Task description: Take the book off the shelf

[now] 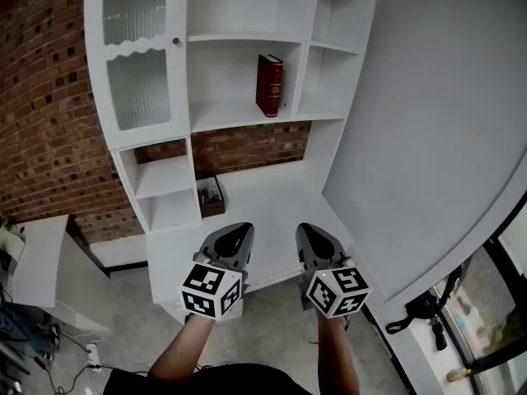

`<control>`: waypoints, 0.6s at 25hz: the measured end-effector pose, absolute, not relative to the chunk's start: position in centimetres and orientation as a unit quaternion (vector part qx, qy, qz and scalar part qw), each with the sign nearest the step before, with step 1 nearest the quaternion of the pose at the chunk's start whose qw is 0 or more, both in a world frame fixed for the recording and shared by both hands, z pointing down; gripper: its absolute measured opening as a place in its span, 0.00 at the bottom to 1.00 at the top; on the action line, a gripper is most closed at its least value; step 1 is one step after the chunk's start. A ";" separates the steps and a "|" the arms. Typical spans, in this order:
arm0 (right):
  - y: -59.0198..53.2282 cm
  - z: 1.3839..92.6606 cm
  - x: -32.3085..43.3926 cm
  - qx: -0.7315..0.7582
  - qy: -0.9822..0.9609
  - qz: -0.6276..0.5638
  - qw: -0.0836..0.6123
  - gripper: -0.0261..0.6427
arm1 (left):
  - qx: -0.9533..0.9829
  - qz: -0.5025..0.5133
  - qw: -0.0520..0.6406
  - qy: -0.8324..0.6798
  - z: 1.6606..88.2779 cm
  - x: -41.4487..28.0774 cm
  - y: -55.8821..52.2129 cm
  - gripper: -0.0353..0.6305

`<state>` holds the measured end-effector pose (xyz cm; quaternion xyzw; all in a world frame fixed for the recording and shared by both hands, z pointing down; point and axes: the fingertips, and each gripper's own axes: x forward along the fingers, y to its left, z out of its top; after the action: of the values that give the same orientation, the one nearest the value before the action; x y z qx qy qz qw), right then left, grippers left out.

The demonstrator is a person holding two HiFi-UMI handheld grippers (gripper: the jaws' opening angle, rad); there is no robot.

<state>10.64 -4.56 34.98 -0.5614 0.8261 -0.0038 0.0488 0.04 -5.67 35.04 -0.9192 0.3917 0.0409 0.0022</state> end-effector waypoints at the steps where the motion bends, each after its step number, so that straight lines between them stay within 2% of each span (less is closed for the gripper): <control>1: -4.5 34.9 10.8 -0.560 0.827 -0.007 0.054 0.07 | -0.919 0.041 0.001 0.393 35.1 0.1 -5.6 0.08; 6: -4.1 34.9 11.3 -0.553 0.829 -0.018 0.080 0.07 | -0.916 0.038 -0.004 0.400 35.3 0.3 -5.3 0.08; 15: -3.3 35.9 12.3 -0.538 0.840 -0.027 0.069 0.07 | -0.910 0.040 -0.015 0.412 36.2 1.6 -4.1 0.08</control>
<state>12.33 -3.25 35.90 -0.5381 0.8396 -0.0269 0.0690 1.63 -4.11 36.18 -0.9102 0.4119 0.0398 -0.0153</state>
